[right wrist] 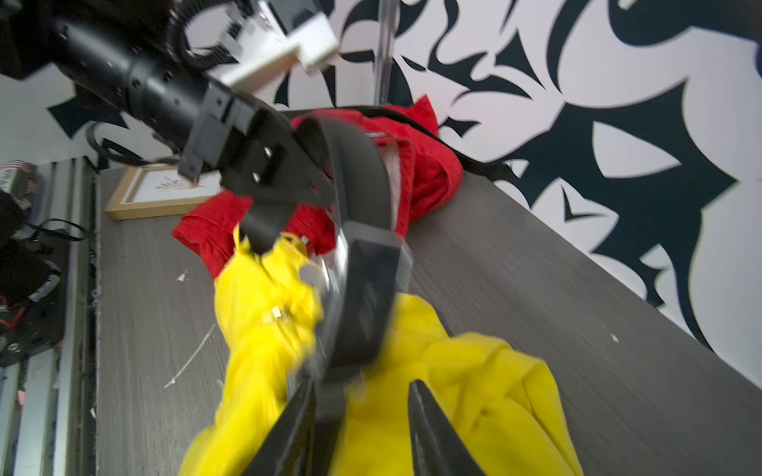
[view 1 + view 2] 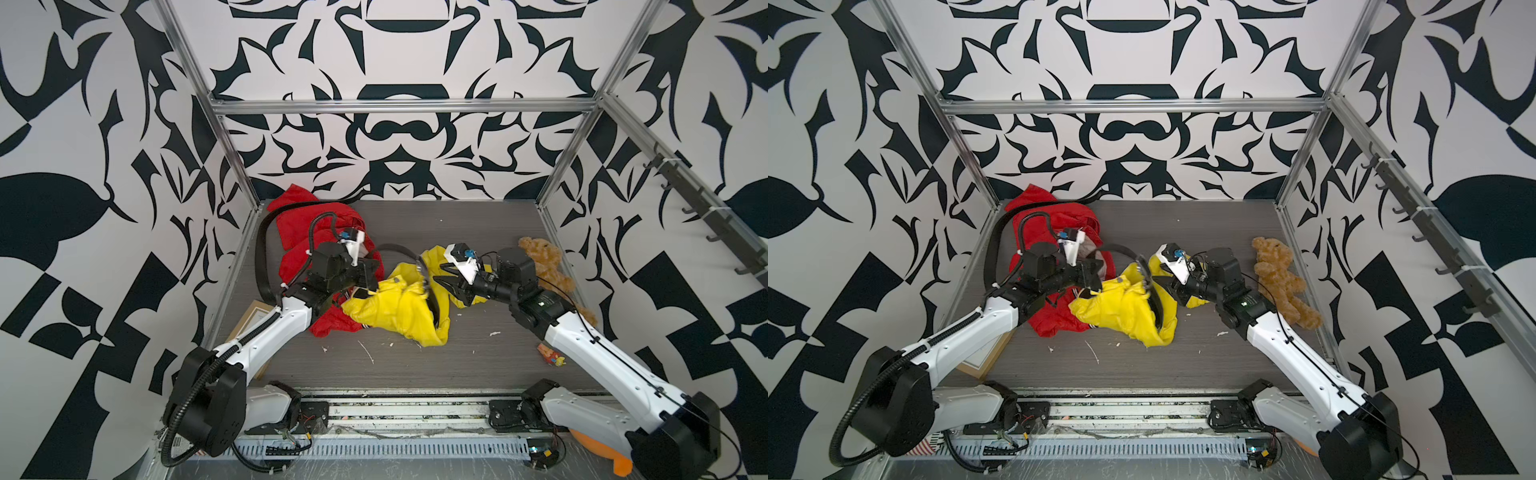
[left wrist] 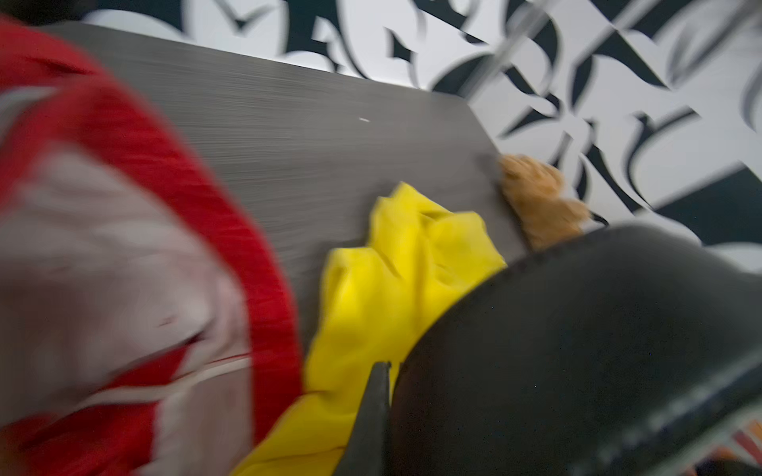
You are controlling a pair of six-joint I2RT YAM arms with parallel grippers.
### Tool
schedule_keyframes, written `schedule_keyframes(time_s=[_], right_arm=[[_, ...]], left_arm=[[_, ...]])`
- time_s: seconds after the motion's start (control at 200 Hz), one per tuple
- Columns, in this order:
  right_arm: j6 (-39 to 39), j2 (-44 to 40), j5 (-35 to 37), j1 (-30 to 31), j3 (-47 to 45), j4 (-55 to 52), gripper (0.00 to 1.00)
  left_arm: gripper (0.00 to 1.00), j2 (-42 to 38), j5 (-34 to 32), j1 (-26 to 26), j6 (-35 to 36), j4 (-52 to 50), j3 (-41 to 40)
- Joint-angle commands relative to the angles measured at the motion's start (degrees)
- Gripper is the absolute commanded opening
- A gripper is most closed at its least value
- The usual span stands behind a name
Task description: Remove the belt from the trousers
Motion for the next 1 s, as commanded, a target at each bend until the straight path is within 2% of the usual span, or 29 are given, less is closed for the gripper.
schedule_keyframes(time_s=[0.0,0.1,0.195,0.245,0.34,0.475,0.48,0.485,0.49,0.5,0.505,0.515,0.525,0.62,0.755,0.865,0.995], right_arm=[[-0.3,-2.5,2.3,-1.9,1.3,-3.5,0.0],[-0.8,-1.5,1.4,-1.8,2.4,-5.1,0.0],[-0.5,-0.2,-0.6,-1.8,3.1,-4.7,0.0],[-0.2,1.1,-2.3,-1.7,3.7,-4.3,0.0],[1.0,4.1,-5.7,-0.3,4.6,-2.2,0.0],[1.4,7.8,-8.3,4.6,4.5,3.6,0.03],[1.4,8.0,-8.3,4.9,4.4,4.0,0.05],[1.5,8.1,-8.3,5.2,4.4,4.2,0.12],[1.6,8.2,-8.2,5.4,4.4,4.5,0.24],[1.8,8.5,-8.1,5.9,4.3,5.1,0.55],[1.8,8.6,-7.9,6.1,4.3,5.4,0.63],[1.9,8.9,-7.8,6.7,4.3,5.9,0.72],[2.0,9.2,-7.4,7.2,4.3,6.2,0.75],[2.9,12.6,-5.2,11.2,6.1,7.4,0.82],[6.0,15.3,-3.5,13.8,5.3,14.1,0.9],[5.8,17.4,2.0,16.0,5.9,15.4,0.99],[6.3,18.9,6.1,16.4,5.6,19.0,0.99]], left_arm=[[0.0,-1.5,-9.7,6.8,-6.4,-3.5,-2.0],[0.0,-1.7,-6.7,5.3,-0.6,-4.7,0.5],[0.0,-2.6,-5.2,1.5,5.7,-4.9,2.7],[0.0,-3.1,-1.9,-0.1,9.3,-4.0,3.2],[0.0,-4.5,1.0,-2.6,11.5,-2.0,3.0],[0.0,-5.9,1.6,-4.9,12.7,-1.3,3.3],[0.0,-5.9,1.5,-4.9,12.8,-1.4,3.4],[0.0,-5.9,1.5,-4.9,12.8,-1.5,3.4],[0.0,-5.9,1.5,-5.0,12.8,-1.6,3.5],[0.0,-5.9,1.5,-5.1,12.9,-1.7,3.6],[0.0,-5.9,1.5,-5.1,12.9,-1.8,3.7],[0.0,-5.9,1.5,-5.2,12.9,-1.8,3.8],[0.0,-5.8,1.5,-5.3,12.9,-2.0,3.9],[0.0,-5.7,1.1,-6.2,13.3,-3.1,4.9],[0.0,-5.5,0.6,-7.4,14.1,-3.9,5.7],[0.0,-5.8,0.4,-8.0,14.3,-4.1,6.0],[0.0,-6.4,0.3,-8.4,14.3,-4.3,6.1]])
